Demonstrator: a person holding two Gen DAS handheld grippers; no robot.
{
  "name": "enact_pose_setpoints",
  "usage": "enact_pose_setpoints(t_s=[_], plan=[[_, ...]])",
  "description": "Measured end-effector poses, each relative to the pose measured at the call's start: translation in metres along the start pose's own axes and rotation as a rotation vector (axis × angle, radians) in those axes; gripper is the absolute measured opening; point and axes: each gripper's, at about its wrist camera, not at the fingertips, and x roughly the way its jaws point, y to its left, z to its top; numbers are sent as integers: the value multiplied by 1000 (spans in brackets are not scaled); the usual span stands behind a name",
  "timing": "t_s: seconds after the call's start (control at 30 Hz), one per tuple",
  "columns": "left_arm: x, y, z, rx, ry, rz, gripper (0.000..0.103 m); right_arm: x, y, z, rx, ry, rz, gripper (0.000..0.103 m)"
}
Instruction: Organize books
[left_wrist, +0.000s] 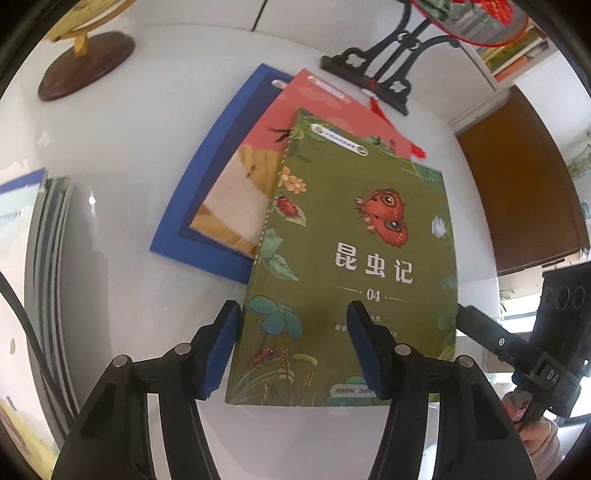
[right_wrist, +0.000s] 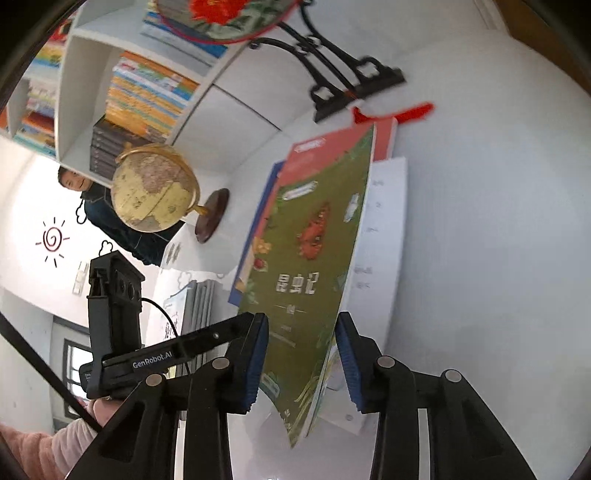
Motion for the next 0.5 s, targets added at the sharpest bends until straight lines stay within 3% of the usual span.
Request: enact_pose_setpoints(t_s=[0.3,0.37,0.5], plan=[[4,-6,-8,70,4,38,53,14,-27,-24,86,100,-42,38],[3,-5,-10,75,1,28,53,12,-29,-28,109,76,-19,38],[2,-1,-12,6,19,-1,53,9,-35,-30,171,25,45,55]])
